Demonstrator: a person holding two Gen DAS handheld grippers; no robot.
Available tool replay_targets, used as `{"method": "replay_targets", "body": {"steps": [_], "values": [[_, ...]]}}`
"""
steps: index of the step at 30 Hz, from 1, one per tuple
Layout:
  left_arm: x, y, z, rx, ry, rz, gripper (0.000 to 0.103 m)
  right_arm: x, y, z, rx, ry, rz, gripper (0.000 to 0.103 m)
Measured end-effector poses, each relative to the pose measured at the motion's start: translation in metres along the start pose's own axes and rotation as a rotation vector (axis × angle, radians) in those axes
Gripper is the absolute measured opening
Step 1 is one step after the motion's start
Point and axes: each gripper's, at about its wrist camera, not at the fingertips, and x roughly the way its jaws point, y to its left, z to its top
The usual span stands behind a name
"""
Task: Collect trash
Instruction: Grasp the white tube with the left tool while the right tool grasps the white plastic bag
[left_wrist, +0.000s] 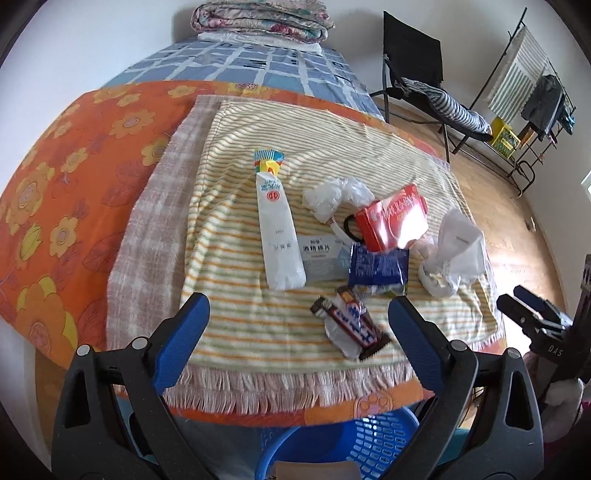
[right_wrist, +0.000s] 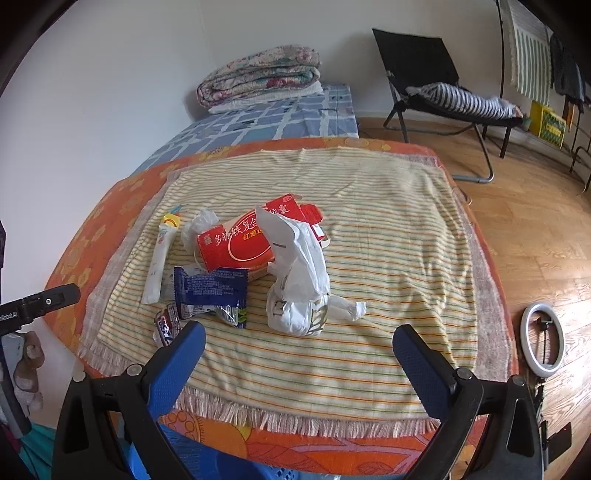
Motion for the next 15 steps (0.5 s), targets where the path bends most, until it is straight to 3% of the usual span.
{"method": "replay_targets", "body": {"steps": [5,9,15], "values": [[0.024,0.007,0.030,-0.049,0.014,-0.007,0.097,0.012,-0.003,0.016,0.026,0.024,0.026,0.102],[0.052,0.019,0.051,-0.106,0.053,-0.012,0.083,0.022,-0.006,0.028,0.044,0.036,0.023,0.100],[0.083,0.031,0.071,-0.134,0.070,0.028,0.082,0.037,-0.007,0.042,0.065,0.059,0.044,0.097]]}}
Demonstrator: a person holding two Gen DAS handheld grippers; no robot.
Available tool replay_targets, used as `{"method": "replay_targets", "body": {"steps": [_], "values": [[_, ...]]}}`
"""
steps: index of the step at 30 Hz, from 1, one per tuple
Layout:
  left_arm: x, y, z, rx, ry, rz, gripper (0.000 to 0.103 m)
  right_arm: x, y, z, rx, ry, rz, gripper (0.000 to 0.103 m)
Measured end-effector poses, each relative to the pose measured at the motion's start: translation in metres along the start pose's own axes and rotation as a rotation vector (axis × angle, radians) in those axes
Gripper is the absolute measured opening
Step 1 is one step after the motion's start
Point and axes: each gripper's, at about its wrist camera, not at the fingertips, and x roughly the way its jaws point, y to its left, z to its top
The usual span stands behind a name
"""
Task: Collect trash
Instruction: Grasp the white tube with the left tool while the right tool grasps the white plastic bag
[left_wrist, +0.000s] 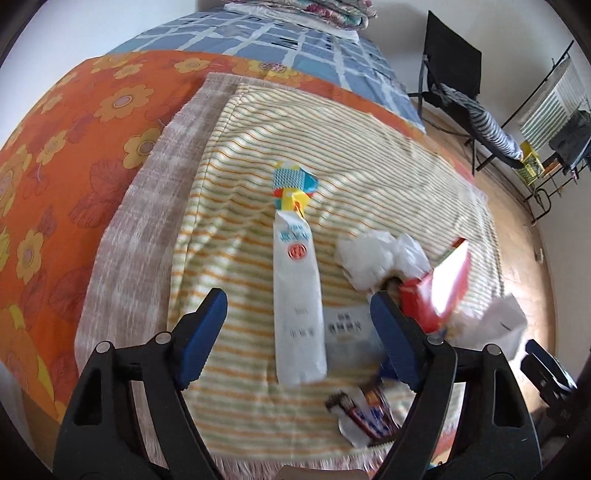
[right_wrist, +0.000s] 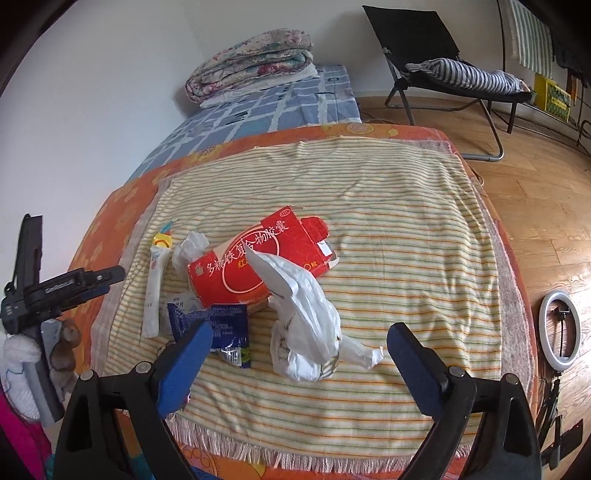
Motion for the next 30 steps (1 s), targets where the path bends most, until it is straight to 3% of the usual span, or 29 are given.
{"method": "replay_targets", "body": {"steps": [8,18,23,24,27,30], "values": [[0.038,0.004,0.016,-0.037,0.051,0.006,0.067,0.021,0.004,0.010,-0.053,0.024,-0.058,0.090],[0.069,0.003,0.027,-0.044,0.080,0.023,0.051,0.039,-0.005,0.015,-0.030,0.058,-0.059,0.077],[0.073,-0.002,0.025,-0.001,0.074,0.058,0.040,0.044,-0.003,0.015,-0.039,0.063,-0.064,0.072],[0.072,-0.002,0.025,0.003,0.072,0.055,0.034,0.044,-0.003,0.015,-0.038,0.063,-0.061,0.068],[0.069,-0.002,0.025,0.005,0.067,0.050,0.032,0.045,-0.004,0.016,-0.037,0.064,-0.050,0.060],[0.064,-0.001,0.024,0.003,0.060,0.045,0.029,0.047,-0.005,0.016,-0.035,0.072,-0.032,0.043]]}}
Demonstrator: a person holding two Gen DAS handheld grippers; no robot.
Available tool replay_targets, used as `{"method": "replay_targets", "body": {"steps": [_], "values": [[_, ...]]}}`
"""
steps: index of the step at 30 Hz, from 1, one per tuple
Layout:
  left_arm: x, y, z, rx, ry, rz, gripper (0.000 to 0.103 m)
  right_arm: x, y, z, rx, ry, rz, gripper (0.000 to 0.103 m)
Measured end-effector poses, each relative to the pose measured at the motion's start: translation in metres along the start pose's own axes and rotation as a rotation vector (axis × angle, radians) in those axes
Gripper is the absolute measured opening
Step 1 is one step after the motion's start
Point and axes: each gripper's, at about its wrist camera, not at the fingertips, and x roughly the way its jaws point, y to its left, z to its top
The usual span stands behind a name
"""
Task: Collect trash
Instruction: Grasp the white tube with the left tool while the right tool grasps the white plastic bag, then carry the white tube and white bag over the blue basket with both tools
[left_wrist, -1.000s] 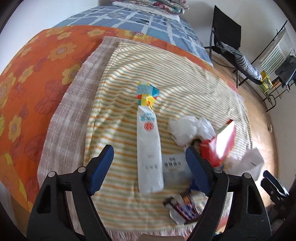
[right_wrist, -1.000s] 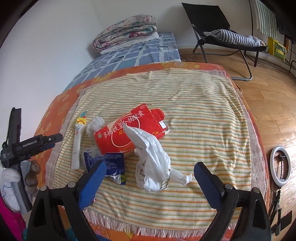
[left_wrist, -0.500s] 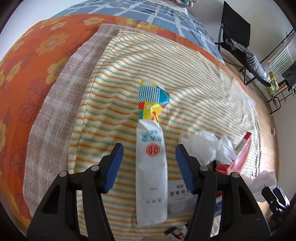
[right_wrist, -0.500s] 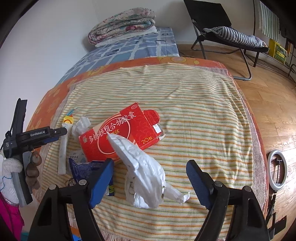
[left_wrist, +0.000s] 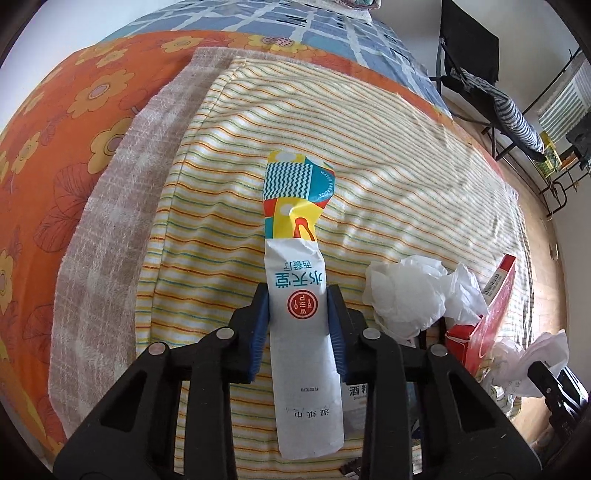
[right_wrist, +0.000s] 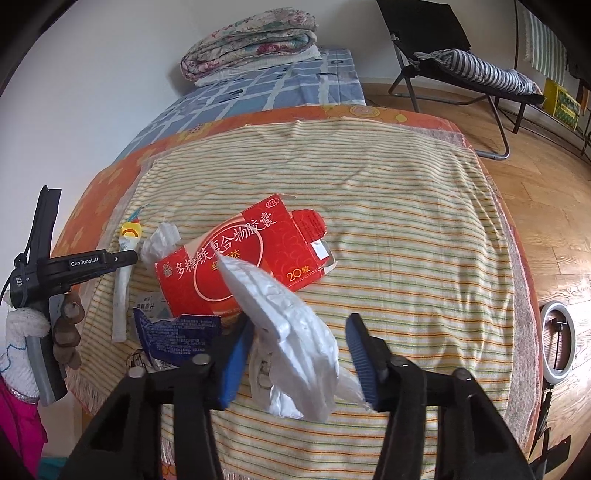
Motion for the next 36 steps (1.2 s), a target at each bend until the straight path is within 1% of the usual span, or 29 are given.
{"method": "replay_targets", "body": {"steps": [1,3,5,9,13,15,21,25,30,33,36], "values": [[-0.002,0.000,0.000,0.001,-0.005,-0.001,0.029,0.000,-0.001,0.000,0.004,0.003,0.010,0.037],[-0.010,0.000,0.000,0.009,-0.026,-0.003,0.029,0.000,-0.003,-0.002,0.016,0.001,0.025,0.035],[-0.019,0.000,0.000,0.018,-0.051,-0.001,0.029,-0.001,-0.006,-0.003,0.029,-0.005,0.032,0.031],[-0.033,0.002,0.000,0.007,-0.077,-0.031,0.028,-0.006,-0.009,-0.003,0.044,-0.023,0.047,0.020],[-0.045,0.000,-0.003,0.034,-0.103,-0.023,0.028,-0.013,-0.008,-0.004,0.033,-0.052,0.043,0.017],[-0.053,-0.002,-0.005,0.049,-0.119,-0.026,0.025,-0.017,-0.008,-0.004,0.037,-0.063,0.046,0.016],[-0.077,-0.008,-0.014,0.082,-0.156,-0.063,0.025,-0.035,-0.006,-0.006,0.035,-0.109,0.057,0.015],[-0.090,-0.011,-0.022,0.096,-0.162,-0.088,0.025,-0.048,-0.003,-0.011,0.025,-0.128,0.079,0.015],[-0.108,-0.017,-0.038,0.127,-0.175,-0.106,0.025,-0.064,0.005,-0.021,-0.002,-0.138,0.107,0.015],[-0.120,-0.023,-0.053,0.160,-0.181,-0.114,0.025,-0.074,0.012,-0.029,-0.022,-0.138,0.127,0.015],[-0.129,-0.025,-0.067,0.170,-0.178,-0.129,0.025,-0.083,0.018,-0.040,-0.038,-0.138,0.152,0.015]]}}
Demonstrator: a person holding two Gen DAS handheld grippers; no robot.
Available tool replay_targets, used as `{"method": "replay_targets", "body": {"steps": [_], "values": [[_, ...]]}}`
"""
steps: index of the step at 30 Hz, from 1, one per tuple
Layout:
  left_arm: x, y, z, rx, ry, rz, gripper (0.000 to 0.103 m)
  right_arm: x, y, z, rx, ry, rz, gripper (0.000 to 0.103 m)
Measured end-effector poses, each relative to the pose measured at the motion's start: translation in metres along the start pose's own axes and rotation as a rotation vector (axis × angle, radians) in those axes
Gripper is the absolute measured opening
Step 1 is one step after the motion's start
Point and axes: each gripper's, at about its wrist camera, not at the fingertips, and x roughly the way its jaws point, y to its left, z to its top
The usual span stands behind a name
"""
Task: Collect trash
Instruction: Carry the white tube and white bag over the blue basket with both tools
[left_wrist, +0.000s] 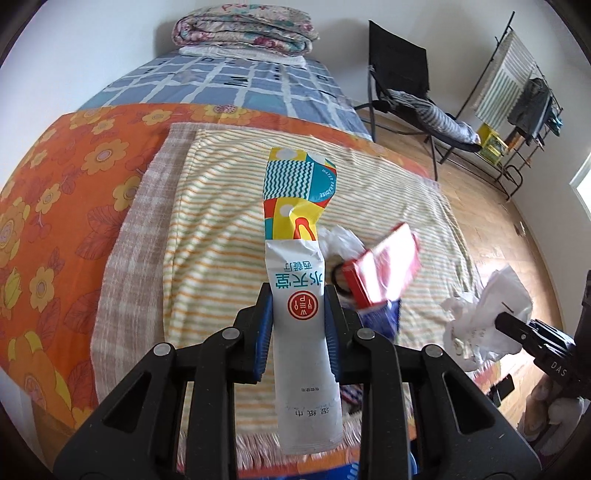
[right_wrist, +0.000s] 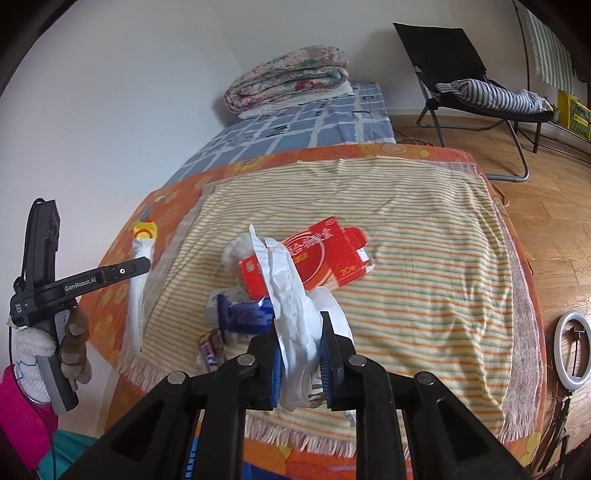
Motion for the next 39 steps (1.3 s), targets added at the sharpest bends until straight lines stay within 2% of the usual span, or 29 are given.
{"method": "replay_targets", "body": {"steps": [10,18,25,39], "values": [[-0.036,-0.025,-0.049,0.092,-0.021,0.004,0.025,-0.025,0.032,-0.045,-0.104,0.017,0.045,0.015],[-0.049,-0.042,-0.093,0.137,-0.006,-0.023,0.025,-0.037,0.049,-0.086,-0.127,0.043,0.092,0.015],[-0.051,-0.056,-0.129,0.199,0.015,-0.029,0.025,-0.039,0.062,-0.123,-0.146,0.079,0.126,0.015],[-0.038,-0.065,-0.188,0.246,0.090,-0.026,0.025,-0.014,0.065,-0.185,-0.165,0.225,0.127,0.015]]}}
